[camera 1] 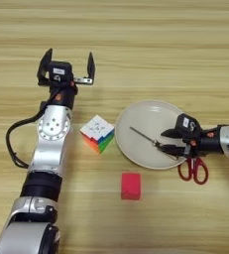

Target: Move the objects on the table

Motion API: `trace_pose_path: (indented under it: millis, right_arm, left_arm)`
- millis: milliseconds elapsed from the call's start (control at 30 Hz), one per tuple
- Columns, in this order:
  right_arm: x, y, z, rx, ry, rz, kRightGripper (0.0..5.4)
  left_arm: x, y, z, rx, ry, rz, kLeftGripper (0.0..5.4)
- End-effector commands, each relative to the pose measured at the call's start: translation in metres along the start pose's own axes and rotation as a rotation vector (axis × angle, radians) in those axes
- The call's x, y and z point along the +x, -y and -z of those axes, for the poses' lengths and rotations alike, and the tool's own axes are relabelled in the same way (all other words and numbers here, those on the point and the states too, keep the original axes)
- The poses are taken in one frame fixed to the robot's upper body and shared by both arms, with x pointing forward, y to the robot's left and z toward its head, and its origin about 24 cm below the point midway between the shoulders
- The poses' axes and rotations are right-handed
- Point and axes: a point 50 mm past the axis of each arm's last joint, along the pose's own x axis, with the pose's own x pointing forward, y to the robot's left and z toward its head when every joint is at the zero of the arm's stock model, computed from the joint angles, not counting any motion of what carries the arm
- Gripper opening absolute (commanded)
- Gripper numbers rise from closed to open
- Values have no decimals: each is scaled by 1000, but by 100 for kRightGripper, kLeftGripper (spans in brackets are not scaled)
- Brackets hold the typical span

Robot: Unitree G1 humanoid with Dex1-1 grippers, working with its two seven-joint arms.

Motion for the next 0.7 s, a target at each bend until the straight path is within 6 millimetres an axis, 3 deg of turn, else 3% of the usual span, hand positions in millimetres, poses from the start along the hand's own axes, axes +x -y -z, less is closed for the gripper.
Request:
trace_pose_path:
  millis: [33, 233, 533, 700]
  right_arm:
    - [0, 1, 3, -19, -59, -7, 162]
    - [0, 8, 7, -29, -98, 27, 91]
    - [0, 9, 14, -36, -159, 22, 89]
    - [-4, 15, 0, -41, -91, 50, 89]
  left_arm:
    - [5, 4, -6, 1, 29, 15, 540]
    - [5, 5, -7, -2, 35, 18, 540]
    - [5, 7, -11, -6, 50, 30, 540]
    - [5, 7, -11, -8, 51, 35, 540]
